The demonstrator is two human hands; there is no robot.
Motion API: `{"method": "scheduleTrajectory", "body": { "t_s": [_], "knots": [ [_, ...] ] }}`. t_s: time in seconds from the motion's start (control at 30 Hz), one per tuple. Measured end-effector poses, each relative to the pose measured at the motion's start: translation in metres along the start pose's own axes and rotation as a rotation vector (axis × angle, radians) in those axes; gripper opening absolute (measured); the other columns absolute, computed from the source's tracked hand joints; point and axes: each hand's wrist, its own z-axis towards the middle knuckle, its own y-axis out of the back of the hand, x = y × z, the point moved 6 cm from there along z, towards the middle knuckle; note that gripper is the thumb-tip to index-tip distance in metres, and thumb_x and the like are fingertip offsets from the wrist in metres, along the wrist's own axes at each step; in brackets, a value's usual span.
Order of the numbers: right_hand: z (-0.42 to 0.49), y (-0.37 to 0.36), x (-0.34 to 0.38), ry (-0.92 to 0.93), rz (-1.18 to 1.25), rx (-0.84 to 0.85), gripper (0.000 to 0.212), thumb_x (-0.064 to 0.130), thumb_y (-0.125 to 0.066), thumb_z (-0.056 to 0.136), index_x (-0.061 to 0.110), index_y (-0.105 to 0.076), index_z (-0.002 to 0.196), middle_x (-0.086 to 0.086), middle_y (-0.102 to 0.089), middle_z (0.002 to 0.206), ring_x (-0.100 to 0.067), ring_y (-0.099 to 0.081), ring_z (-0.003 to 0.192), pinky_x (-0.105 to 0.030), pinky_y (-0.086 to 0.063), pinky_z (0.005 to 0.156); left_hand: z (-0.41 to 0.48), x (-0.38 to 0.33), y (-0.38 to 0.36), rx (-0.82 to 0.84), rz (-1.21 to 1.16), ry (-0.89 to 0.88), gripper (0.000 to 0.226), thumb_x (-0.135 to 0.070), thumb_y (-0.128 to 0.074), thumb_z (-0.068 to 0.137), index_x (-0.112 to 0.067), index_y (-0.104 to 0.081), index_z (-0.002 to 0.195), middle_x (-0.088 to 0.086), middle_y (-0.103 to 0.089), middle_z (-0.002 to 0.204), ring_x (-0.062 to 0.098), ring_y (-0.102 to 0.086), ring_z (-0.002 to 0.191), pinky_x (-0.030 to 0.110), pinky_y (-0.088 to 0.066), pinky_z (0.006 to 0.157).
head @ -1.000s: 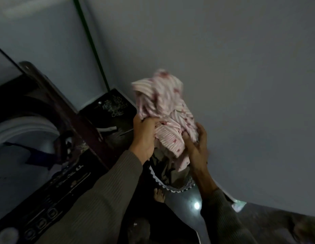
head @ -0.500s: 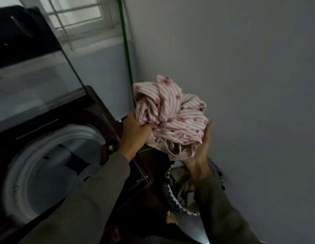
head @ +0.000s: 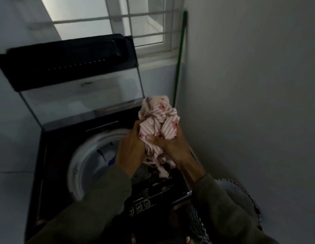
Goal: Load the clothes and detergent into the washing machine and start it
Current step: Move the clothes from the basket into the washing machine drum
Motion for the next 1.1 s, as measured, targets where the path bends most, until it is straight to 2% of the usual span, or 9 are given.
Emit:
{"method": "scheduleTrajectory", "body": {
  "t_s": [0.1, 0.2, 0.33, 0.47, 0.67, 0.77, 0.9, 1.0, 1.1],
  "knots": [
    [0.005, -0.027, -0.017, 0.021, -0.139, -0.003, 0.065, 0.003, -0.086, 0.07, 0.023, -0.055, 0.124, 0.012, -0.063, 0.121, 0.006, -0.061, 0.109, -0.009, -0.048, 0.088, -0.014, 0.023, 0.024, 0.027, -0.105, -0.062, 0.063, -0.021, -0.068, 0.084, -0.023, -0.042, 0.142, 0.014, -0.054, 0.135, 0.032, -0.052, 0.121, 0.036, -0.043, 0.1],
    [0.013, -0.054, -0.032, 0.089, -0.288, 0.005, 0.069, 0.005, -0.087, 0.07, 0.031, -0.054, 0.125, 0.01, -0.06, 0.127, 0.001, -0.058, 0.117, -0.018, -0.046, 0.098, -0.029, 0.05, 0.043, 0.163, -0.392, -0.142, 0.067, -0.011, -0.071, 0.08, -0.047, -0.036, 0.126, -0.011, -0.042, 0.14, 0.008, -0.042, 0.13, 0.024, -0.037, 0.109],
    [0.015, -0.097, -0.043, 0.206, -0.472, 0.061, 0.066, 0.031, -0.083, 0.07, 0.013, -0.058, 0.129, -0.008, -0.058, 0.133, -0.019, -0.056, 0.124, -0.039, -0.045, 0.106, -0.042, 0.124, 0.054, 0.158, -1.121, 0.465, 0.046, -0.007, -0.056, 0.093, -0.042, -0.056, 0.122, -0.017, -0.071, 0.113, 0.01, -0.067, 0.099, 0.029, -0.055, 0.073],
    [0.011, -0.145, -0.06, 0.298, -0.577, 0.237, 0.06, 0.025, -0.078, 0.076, 0.015, -0.055, 0.131, -0.008, -0.053, 0.136, -0.014, -0.049, 0.127, -0.018, -0.037, 0.106, -0.038, 0.154, 0.06, 0.204, -1.376, 0.68, 0.049, -0.046, -0.045, 0.091, -0.017, -0.066, 0.125, 0.007, -0.076, 0.099, 0.017, -0.073, 0.081, 0.033, -0.061, 0.061],
    [0.013, -0.202, -0.079, 0.298, -0.819, 0.542, 0.042, 0.048, -0.057, 0.093, 0.035, -0.05, 0.133, 0.006, -0.058, 0.132, -0.016, -0.056, 0.123, -0.039, -0.048, 0.103, -0.028, 0.2, 0.064, 0.29, -1.085, 0.622, 0.027, -0.022, -0.07, 0.084, -0.024, -0.066, 0.111, 0.003, -0.074, 0.112, 0.017, -0.07, 0.102, 0.033, -0.057, 0.086],
    [0.025, -0.198, -0.084, 0.25, -0.757, 0.468, 0.074, 0.064, -0.062, 0.083, 0.031, -0.033, 0.142, 0.003, -0.044, 0.143, -0.017, -0.045, 0.132, -0.029, -0.039, 0.108, -0.011, 0.209, 0.069, 0.212, -0.963, 0.489, 0.032, -0.004, -0.073, 0.083, -0.027, -0.066, 0.105, -0.001, -0.071, 0.111, 0.006, -0.068, 0.097, 0.024, -0.054, 0.087],
    [0.038, -0.183, -0.115, -0.023, -0.617, 0.468, 0.115, 0.013, -0.089, 0.068, 0.014, -0.009, 0.15, 0.001, -0.035, 0.147, 0.0, -0.045, 0.13, -0.018, -0.042, 0.101, 0.003, 0.225, 0.06, 0.133, -0.826, 0.383, 0.041, 0.006, -0.073, 0.081, -0.013, -0.061, 0.115, 0.005, -0.064, 0.119, 0.007, -0.064, 0.106, 0.01, -0.047, 0.088],
    [0.053, -0.167, -0.141, -0.24, -0.391, 0.301, 0.084, 0.007, -0.077, 0.081, 0.016, -0.022, 0.144, 0.013, -0.048, 0.125, 0.02, -0.058, 0.097, -0.004, -0.047, 0.074, 0.002, 0.232, 0.049, 0.128, -0.778, 0.322, 0.056, -0.007, -0.076, 0.079, 0.002, -0.055, 0.13, 0.012, -0.059, 0.135, 0.021, -0.056, 0.123, 0.019, -0.044, 0.103],
    [0.056, -0.15, -0.171, -0.499, -0.312, 0.201, 0.064, 0.044, -0.075, 0.082, 0.025, -0.046, 0.136, 0.002, -0.061, 0.129, -0.013, -0.066, 0.108, -0.026, -0.055, 0.084, -0.006, 0.257, 0.02, 0.154, -0.792, 0.416, 0.064, -0.029, -0.078, 0.076, -0.003, -0.056, 0.13, 0.006, -0.061, 0.131, 0.017, -0.058, 0.123, 0.035, -0.044, 0.108]
  ]
}}
